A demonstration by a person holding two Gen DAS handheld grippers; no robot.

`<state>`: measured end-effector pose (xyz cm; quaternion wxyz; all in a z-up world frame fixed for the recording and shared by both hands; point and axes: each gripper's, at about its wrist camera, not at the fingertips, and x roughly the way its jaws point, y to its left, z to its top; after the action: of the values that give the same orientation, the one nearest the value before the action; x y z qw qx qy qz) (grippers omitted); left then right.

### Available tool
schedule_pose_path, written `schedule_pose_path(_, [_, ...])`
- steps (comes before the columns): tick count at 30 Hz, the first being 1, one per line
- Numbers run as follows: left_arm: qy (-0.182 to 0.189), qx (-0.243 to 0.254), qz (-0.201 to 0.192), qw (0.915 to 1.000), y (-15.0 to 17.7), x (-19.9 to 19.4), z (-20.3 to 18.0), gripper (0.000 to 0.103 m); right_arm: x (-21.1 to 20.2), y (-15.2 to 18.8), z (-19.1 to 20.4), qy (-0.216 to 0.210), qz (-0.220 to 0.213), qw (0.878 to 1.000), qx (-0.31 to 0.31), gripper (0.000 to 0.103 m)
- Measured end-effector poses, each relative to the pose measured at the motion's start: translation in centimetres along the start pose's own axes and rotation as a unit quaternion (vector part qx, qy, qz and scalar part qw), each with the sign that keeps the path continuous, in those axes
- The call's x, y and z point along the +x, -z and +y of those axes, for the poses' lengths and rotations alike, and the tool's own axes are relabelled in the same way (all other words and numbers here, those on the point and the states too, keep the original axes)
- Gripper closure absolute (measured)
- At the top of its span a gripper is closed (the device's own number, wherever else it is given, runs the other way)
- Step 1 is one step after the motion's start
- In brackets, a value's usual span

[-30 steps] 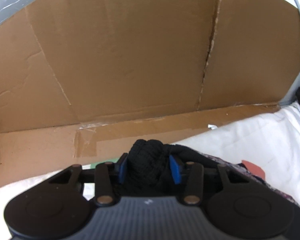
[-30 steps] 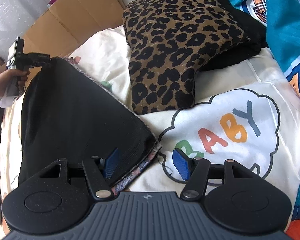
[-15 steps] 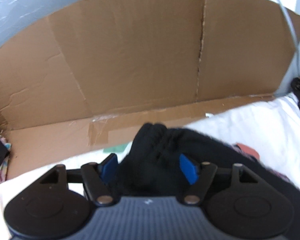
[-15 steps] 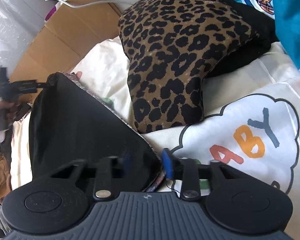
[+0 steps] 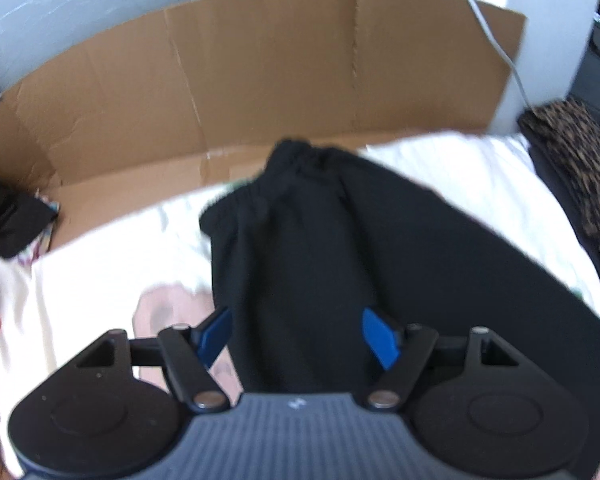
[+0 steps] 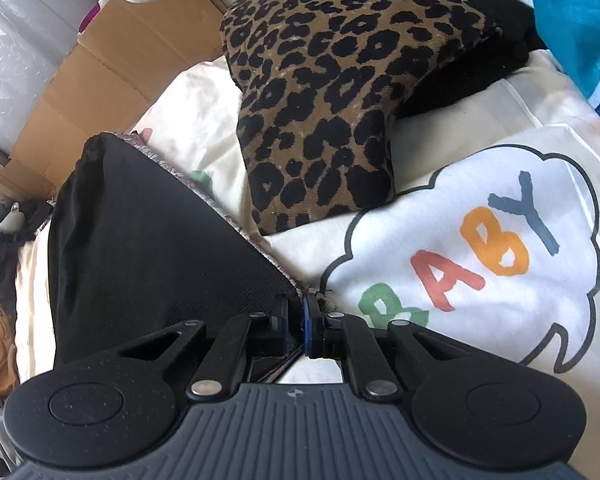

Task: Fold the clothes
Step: 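Open the left gripper on the waistband while the right gripper releases the edge, then close the right gripper on the patterned pants edge and lift it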

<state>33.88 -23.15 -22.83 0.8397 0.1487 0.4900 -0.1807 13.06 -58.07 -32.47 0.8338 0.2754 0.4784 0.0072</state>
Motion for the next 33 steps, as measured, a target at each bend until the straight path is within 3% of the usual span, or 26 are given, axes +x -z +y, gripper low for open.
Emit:
schedule_pose_path(12, [0.020, -0.026, 0.062, 0.9976, 6.6, -2.9, -1.8, 0.028, 0.1, -0.1, -0.6, -0.001, 0.005, 1.000, -0.004, 0.098])
schedule_pose_path(15, [0.025, -0.058, 0.064, 0.9960, 7.3, -3.7, -2.1, 0.028, -0.3, -0.3, -0.8, -0.011, -0.005, 1.000, 0.009, 0.091])
schedule_pose_path(18, [0.030, -0.088, 0.060, 0.9939, 8.1, -4.5, -2.6, 0.028, -0.7, -0.2, -0.8, -0.008, -0.015, 1.000, 0.008, 0.063])
schedule_pose_path(19, [0.031, -0.097, 0.059, 0.9931, 8.4, -4.9, -2.9, 0.028, -0.8, -0.1, -0.9, -0.010, -0.016, 1.000, 0.008, 0.059])
schedule_pose_path(33, [0.046, -0.175, 0.089, 0.9795, 14.8, -6.8, -6.8, 0.028, 0.3, 1.1, -2.2, -0.032, -0.006, 0.997, 0.069, 0.059])
